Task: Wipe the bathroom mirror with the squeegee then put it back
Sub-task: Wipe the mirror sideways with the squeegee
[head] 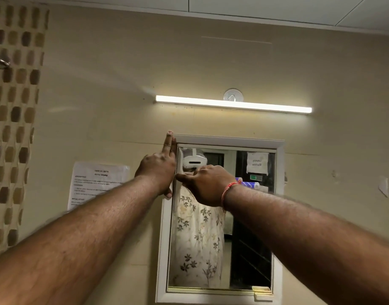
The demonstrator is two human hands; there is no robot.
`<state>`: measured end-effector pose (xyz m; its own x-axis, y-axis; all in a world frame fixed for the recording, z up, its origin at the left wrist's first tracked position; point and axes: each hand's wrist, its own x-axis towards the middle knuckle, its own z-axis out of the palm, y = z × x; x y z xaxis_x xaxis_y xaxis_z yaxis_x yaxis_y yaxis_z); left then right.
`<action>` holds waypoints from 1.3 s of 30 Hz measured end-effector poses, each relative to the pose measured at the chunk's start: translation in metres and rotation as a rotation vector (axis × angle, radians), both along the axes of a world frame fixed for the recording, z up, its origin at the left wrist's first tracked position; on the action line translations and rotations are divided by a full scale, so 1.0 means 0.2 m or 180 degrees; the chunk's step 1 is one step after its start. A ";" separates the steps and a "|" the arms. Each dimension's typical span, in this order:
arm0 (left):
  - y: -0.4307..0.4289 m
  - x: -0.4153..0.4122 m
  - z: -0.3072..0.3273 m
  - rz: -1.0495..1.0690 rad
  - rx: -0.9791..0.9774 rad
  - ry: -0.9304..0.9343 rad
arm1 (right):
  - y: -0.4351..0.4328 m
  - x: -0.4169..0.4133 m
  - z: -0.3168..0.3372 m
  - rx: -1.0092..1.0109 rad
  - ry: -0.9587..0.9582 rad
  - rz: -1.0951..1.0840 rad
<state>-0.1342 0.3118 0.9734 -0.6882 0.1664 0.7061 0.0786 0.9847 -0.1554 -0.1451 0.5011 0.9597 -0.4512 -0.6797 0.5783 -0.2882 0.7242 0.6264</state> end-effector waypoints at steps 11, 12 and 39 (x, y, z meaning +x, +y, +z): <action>0.09 -0.09 -0.04 0.0339 0.0295 -0.0041 | 0.02 -0.01 -0.01 -0.0135 0.0094 0.0016; 0.09 -0.10 -0.05 0.0307 0.0370 -0.0066 | 0.02 0.00 -0.01 -0.0133 0.0099 0.0025; 0.15 0.02 -0.18 0.0514 0.0201 -0.0547 | 0.23 0.01 0.01 -0.0232 -0.0067 0.0000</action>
<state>-0.1299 0.3416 0.9371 -0.8133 0.0038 0.5818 -0.0606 0.9940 -0.0911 -0.1429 0.5470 0.9624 -0.4638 -0.6361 0.6167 -0.3006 0.7677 0.5659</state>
